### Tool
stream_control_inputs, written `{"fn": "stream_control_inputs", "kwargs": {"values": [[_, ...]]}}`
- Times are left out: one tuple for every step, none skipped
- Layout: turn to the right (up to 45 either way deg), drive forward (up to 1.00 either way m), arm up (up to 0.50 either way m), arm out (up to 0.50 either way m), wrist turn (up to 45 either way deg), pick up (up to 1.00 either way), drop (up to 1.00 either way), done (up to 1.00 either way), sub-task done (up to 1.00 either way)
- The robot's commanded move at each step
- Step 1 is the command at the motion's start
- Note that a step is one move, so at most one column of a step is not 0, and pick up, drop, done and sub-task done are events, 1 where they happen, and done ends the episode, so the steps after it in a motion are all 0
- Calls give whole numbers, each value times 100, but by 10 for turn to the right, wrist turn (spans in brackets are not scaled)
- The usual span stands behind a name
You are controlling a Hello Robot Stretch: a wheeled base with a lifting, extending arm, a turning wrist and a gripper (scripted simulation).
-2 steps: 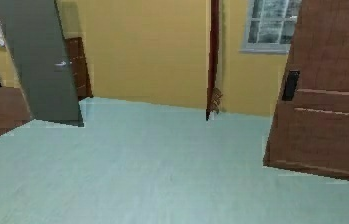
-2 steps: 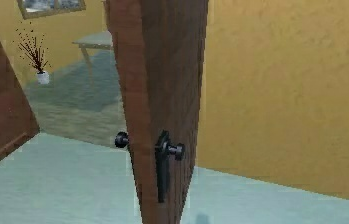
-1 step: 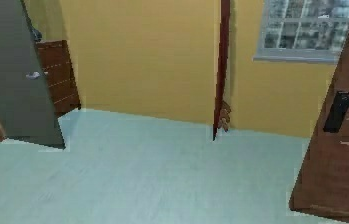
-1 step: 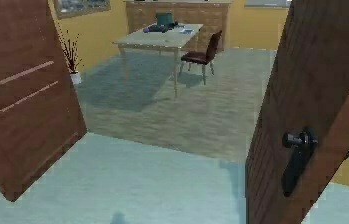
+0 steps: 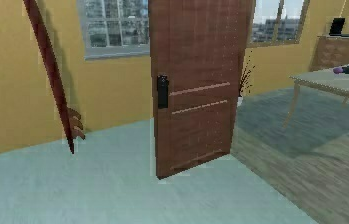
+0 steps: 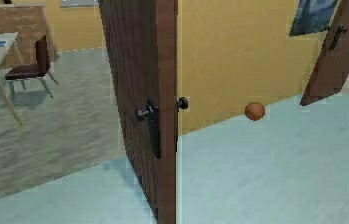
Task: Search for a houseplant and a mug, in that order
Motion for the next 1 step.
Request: {"fn": "stream_control_inputs", "kwargs": {"values": [[240,0,0,0,0,0,0,0,0]]}}
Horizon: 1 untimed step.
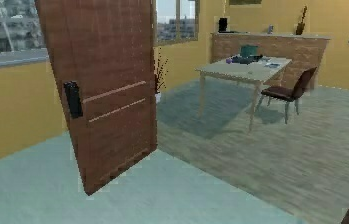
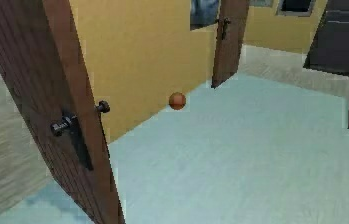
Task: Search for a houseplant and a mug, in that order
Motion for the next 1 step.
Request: {"fn": "stream_control_inputs", "kwargs": {"values": [[0,35,0,0,0,0,0,0,0]]}}
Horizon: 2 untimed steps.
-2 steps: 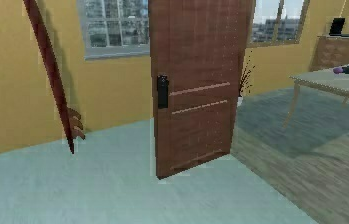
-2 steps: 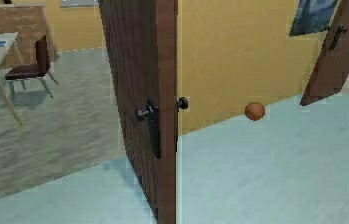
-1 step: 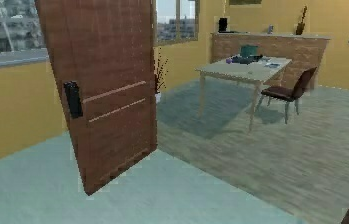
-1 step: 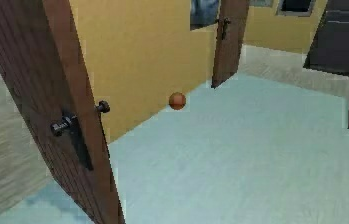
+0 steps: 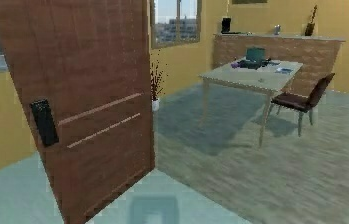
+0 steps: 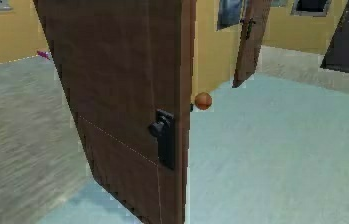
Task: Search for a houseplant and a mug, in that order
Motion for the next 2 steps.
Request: {"fn": "stream_control_inputs", "kwargs": {"values": [[330,0,0,0,0,0,0,0,0],[0,30,0,0,0,0,0,0,0]]}}
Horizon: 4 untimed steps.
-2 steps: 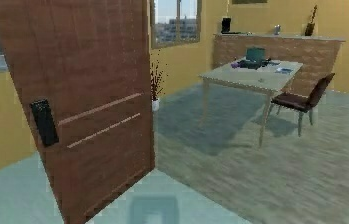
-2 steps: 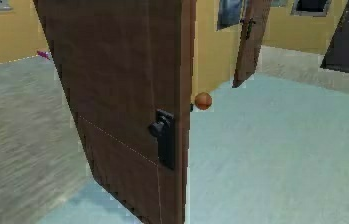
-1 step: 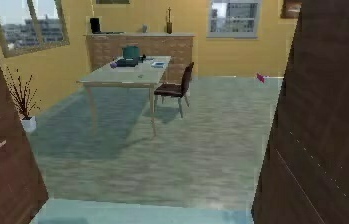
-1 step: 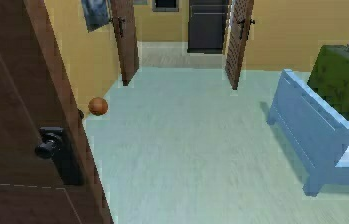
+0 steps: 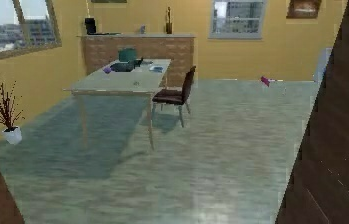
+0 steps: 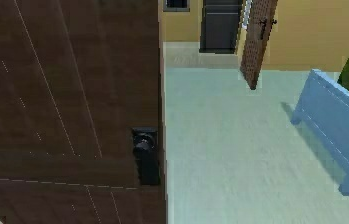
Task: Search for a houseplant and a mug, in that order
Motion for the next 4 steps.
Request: {"fn": "stream_control_inputs", "kwargs": {"values": [[-300,0,0,0,0,0,0,0,0],[0,100,0,0,0,0,0,0,0],[-60,0,0,0,0,0,0,0,0],[0,40,0,0,0,0,0,0,0]]}}
